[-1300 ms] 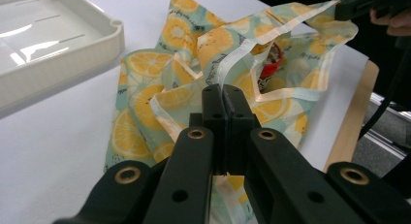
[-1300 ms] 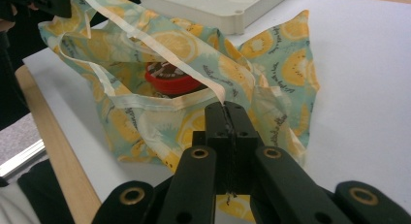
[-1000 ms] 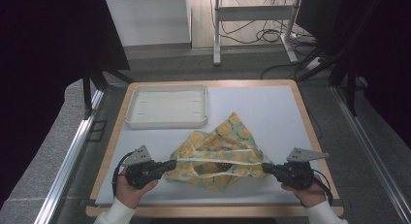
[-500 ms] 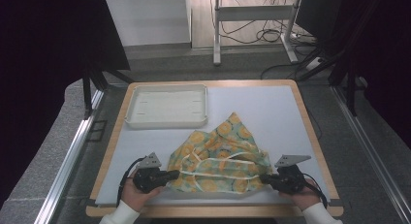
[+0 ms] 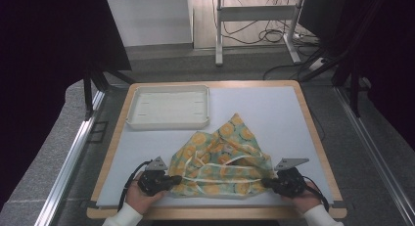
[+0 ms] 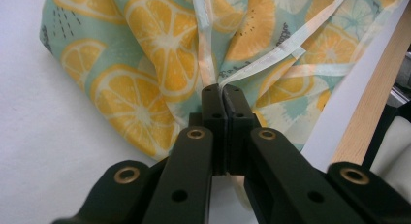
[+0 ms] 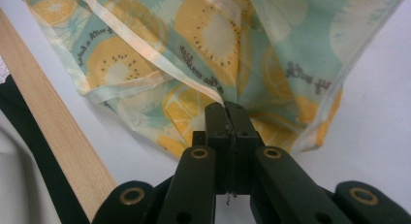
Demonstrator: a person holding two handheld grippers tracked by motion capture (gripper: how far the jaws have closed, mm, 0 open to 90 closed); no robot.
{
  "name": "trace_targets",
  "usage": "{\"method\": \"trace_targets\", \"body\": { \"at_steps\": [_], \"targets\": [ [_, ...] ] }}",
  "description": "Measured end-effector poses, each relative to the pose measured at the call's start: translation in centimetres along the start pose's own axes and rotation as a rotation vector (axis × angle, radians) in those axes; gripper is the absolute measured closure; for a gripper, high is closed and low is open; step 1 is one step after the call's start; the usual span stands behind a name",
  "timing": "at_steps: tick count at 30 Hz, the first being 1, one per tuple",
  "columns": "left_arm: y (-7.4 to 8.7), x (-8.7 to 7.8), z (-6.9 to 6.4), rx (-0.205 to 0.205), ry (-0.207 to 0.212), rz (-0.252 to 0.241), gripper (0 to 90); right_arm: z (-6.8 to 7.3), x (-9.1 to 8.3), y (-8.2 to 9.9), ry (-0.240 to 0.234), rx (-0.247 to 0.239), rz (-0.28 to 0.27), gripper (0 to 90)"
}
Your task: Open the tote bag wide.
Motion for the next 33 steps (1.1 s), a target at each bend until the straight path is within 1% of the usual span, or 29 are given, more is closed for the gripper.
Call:
{"method": "trace_targets", "body": {
  "at_steps": [1, 4, 6, 8, 11, 14, 17, 20, 21, 23, 26, 29, 30, 33],
  "targets": [
    [-0.1, -0.1, -0.1, 0.009, 0.005, -0.004, 83.5, 0.1, -0.1, -0.1, -0.002, -0.004, -0.008, 83.3],
    [-0.6, -0.7, -0.4, 0.036, -0.001, -0.044, 73.3, 0.6, -0.5, -0.6, -0.002, -0.037, -0.038, 73.2],
    [-0.8, -1.1, -0.6, 0.047, -0.006, -0.07, 61.0, 0.8, -0.7, -0.9, 0.012, -0.05, -0.056, 66.4],
    [-1.1, -1.6, -0.8, 0.055, -0.008, -0.099, 51.2, 1.0, -1.1, -1.2, 0.03, -0.061, -0.082, 59.4],
    [-1.6, -2.3, -1.0, 0.058, 0.0, -0.139, 40.6, 1.2, -2.0, -2.0, 0.048, -0.063, -0.138, 53.5],
    [-2.4, -3.2, -1.3, 0.065, 0.014, -0.185, 34.9, 1.2, -3.2, -3.1, 0.06, -0.049, -0.201, 51.5],
    [-3.3, -4.0, -1.6, 0.063, 0.02, -0.222, 32.4, 1.3, -3.9, -4.0, 0.068, -0.046, -0.242, 50.8],
    [-4.1, -4.4, -1.5, 0.055, 0.015, -0.245, 32.0, 1.2, -4.1, -4.8, 0.088, -0.053, -0.26, 50.7],
    [-4.4, -4.5, -1.4, 0.051, 0.013, -0.251, 32.1, 1.1, -4.2, -5.1, 0.095, -0.054, -0.262, 50.7],
    [-4.9, -4.5, -1.3, 0.045, 0.007, -0.263, 35.4, 1.1, -4.3, -5.7, 0.099, -0.054, -0.269, 50.7],
    [-5.8, -4.5, -1.1, 0.042, -0.023, -0.272, 39.0, 1.4, -4.3, -6.8, 0.088, -0.059, -0.287, 50.8],
    [-7.0, -4.2, -0.6, 0.026, -0.034, -0.271, 42.0, 1.6, -4.2, -7.8, 0.083, -0.065, -0.292, 50.7],
    [-7.4, -4.0, -0.3, 0.02, -0.041, -0.265, 42.5, 1.6, -4.1, -8.2, 0.082, -0.063, -0.292, 50.7],
    [-8.8, -3.4, 0.3, -0.001, -0.042, -0.252, 43.4, 1.2, -3.7, -9.8, 0.085, -0.055, -0.297, 50.3]
  ]
}}
Point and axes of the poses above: each handheld gripper's, and its own axes: x roughly forward along the jaws, y roughly out of its underside, z roughly to its left, the point moved 9 cm from there along x, roughly forward along the jaws, and after that the axes turned 2 degrees about -y, right-handed, at the moved point
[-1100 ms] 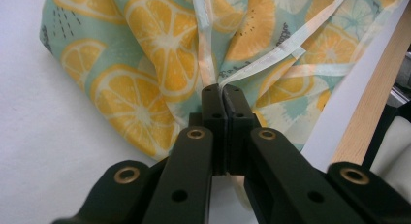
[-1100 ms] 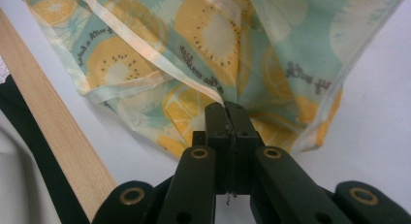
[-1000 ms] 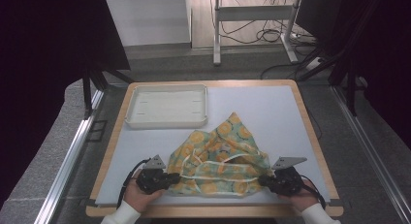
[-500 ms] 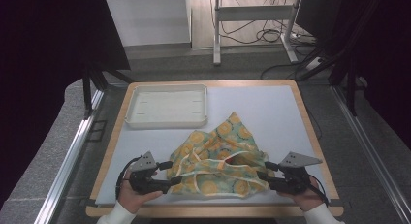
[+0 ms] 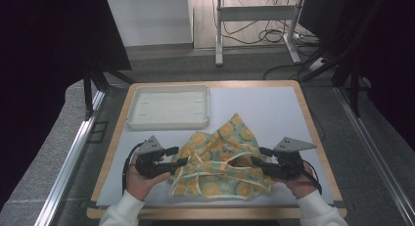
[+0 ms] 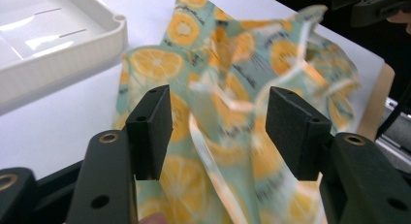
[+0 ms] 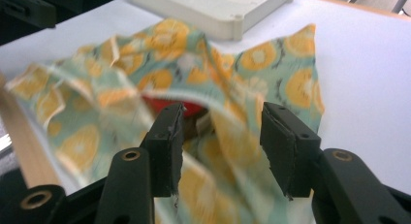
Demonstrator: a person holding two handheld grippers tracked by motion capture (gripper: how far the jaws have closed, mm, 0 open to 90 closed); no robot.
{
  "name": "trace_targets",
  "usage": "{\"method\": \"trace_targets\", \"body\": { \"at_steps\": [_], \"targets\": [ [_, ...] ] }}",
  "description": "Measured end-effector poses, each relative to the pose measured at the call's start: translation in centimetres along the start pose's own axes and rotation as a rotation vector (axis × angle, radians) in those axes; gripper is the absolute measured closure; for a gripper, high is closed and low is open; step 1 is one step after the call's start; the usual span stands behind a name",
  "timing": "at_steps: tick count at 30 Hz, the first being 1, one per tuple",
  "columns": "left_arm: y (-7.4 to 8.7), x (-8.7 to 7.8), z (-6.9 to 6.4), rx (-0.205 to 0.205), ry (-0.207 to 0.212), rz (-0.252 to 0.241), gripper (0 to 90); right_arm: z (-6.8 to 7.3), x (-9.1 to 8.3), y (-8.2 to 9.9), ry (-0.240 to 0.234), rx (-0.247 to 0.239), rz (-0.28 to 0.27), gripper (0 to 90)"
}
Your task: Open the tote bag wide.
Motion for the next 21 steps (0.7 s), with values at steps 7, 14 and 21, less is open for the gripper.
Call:
{"method": "trace_targets", "body": {
  "at_steps": [7, 14, 21],
  "targets": [
    [-1.5, 2.2, -0.1, -0.024, -0.014, 0.009, 45.3, -0.6, 1.7, -2.6, 0.002, 0.01, -0.036, 48.5],
    [0.4, 2.5, 0.5, -0.05, -0.027, 0.059, 46.5, -1.6, 1.0, -1.2, 0.029, 0.035, -0.026, 46.7],
    [0.8, 2.9, 0.5, -0.05, -0.018, 0.082, 46.5, -2.2, 0.5, -1.0, 0.041, 0.054, -0.033, 46.0]
  ]
}}
Point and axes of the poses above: each handheld gripper's, and its own axes: x roughly forward along the jaws, y roughly out of its underside, z roughly to its left, the point moved 9 cm from there along x, roughly forward along the jaws, and after that the axes turned 2 degrees about -y, right-handed, at the moved point
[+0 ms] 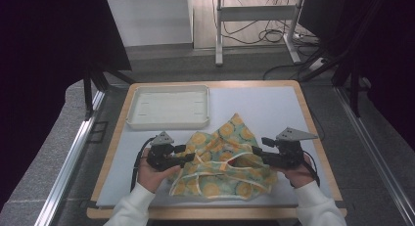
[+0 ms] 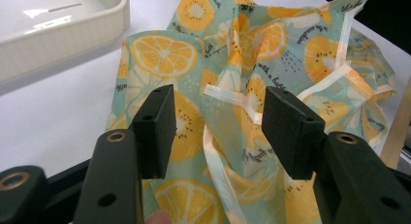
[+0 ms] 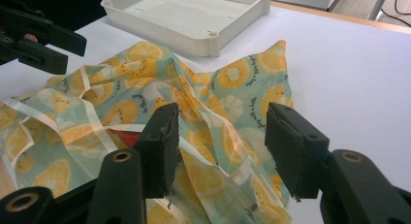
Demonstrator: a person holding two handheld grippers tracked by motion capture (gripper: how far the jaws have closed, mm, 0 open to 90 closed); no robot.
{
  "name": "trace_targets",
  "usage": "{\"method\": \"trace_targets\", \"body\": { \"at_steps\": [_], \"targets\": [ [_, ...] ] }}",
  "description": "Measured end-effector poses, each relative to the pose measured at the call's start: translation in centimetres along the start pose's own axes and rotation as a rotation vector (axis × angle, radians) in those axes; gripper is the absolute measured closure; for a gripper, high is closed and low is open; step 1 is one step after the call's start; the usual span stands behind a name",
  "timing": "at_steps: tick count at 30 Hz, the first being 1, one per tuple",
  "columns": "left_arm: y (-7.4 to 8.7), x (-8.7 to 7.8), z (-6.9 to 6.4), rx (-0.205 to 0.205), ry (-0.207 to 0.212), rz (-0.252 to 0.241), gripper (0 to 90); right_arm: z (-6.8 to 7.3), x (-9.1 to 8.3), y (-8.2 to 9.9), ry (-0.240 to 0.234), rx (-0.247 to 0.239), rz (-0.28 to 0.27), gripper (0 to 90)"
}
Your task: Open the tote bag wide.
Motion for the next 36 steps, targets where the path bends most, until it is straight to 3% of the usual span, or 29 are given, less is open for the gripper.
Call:
{"method": "trace_targets", "body": {
  "at_steps": [5, 9, 13, 15, 20, 26, 31, 36],
  "targets": [
    [0.2, 0.1, 0.2, 0.004, -0.006, 0.013, 46.1, 0.2, 0.3, 0.3, -0.012, -0.011, 0.013, 45.3],
    [0.7, 0.7, -0.1, -0.004, 0.011, 0.031, 43.7, 0.2, 0.5, 0.5, -0.011, -0.014, 0.023, 45.1],
    [1.5, 1.7, -0.3, 0.001, 0.016, 0.076, 44.4, 0.2, 0.7, 0.7, -0.01, -0.013, 0.031, 44.8],
    [1.9, 2.1, -0.4, -0.006, 0.029, 0.096, 49.3, 0.3, 0.8, 0.8, -0.013, -0.016, 0.034, 44.5],
    [2.4, 2.7, -0.9, 0.006, 0.071, 0.128, 73.6, 0.2, 0.8, 0.9, -0.009, -0.014, 0.04, 44.4],
    [2.1, 2.2, -1.2, 0.012, 0.114, 0.105, 87.3, 0.1, 0.8, 1.0, -0.01, -0.012, 0.044, 44.4],
    [0.9, 0.8, -1.1, 0.001, 0.124, 0.032, 89.5, 0.2, 0.8, 1.2, -0.013, -0.022, 0.053, 43.5],
    [0.3, 0.0, -1.0, -0.008, 0.135, -0.007, 89.7, 0.0, 0.7, 1.2, -0.014, -0.023, 0.057, 42.8]
  ]
}}
Point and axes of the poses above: each handheld gripper's, and its own axes: x roughly forward along the jaws, y roughly out of its underside, z roughly to its left, the point moved 9 cm from there along x, roughly forward along the jaws, and after that the axes turned 2 degrees about -y, right-handed, at the moved point
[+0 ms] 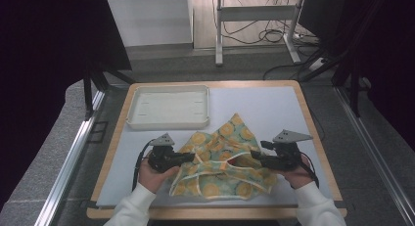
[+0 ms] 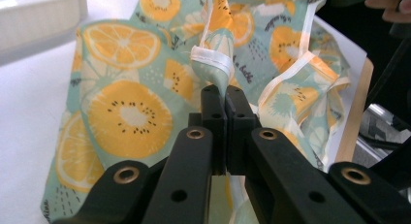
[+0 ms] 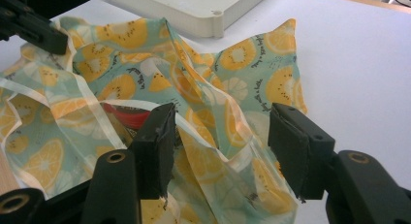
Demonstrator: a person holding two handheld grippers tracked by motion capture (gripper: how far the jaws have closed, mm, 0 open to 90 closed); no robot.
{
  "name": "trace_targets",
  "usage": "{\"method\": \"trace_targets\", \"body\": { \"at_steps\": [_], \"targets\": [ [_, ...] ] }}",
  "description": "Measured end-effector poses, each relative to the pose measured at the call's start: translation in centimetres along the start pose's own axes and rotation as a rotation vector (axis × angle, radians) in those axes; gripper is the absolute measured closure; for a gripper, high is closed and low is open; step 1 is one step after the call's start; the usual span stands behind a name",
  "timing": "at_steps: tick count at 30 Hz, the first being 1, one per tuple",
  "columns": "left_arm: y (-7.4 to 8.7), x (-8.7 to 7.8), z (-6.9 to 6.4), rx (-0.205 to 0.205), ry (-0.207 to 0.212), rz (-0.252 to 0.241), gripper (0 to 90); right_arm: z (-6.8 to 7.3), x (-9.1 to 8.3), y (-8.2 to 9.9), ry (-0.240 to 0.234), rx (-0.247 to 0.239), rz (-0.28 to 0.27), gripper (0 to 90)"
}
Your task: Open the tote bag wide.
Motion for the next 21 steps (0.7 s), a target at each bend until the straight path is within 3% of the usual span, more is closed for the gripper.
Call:
{"method": "trace_targets", "body": {
  "at_steps": [13, 17, 21],
  "targets": [
    [-1.2, -1.4, 0.1, -0.002, -0.001, -0.068, 90.0, -0.3, 1.4, 1.3, -0.002, -0.028, 0.089, 39.2],
    [-1.4, -1.6, 0.1, -0.005, -0.002, -0.076, 90.0, 0.2, 2.1, 2.1, -0.035, -0.073, 0.141, 43.7],
    [-1.5, -1.8, 0.3, -0.004, -0.005, -0.087, 90.0, 0.2, 2.8, 2.7, -0.023, -0.098, 0.174, 60.1]
  ]
}}
Point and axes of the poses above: each handheld gripper's, and its own axes: x roughly forward along the jaws, y roughly out of its underside, z roughly to its left, the point moved 9 cm from there along x, roughly forward along the jaws, and after that the axes turned 2 degrees about -y, right-handed, at the moved point
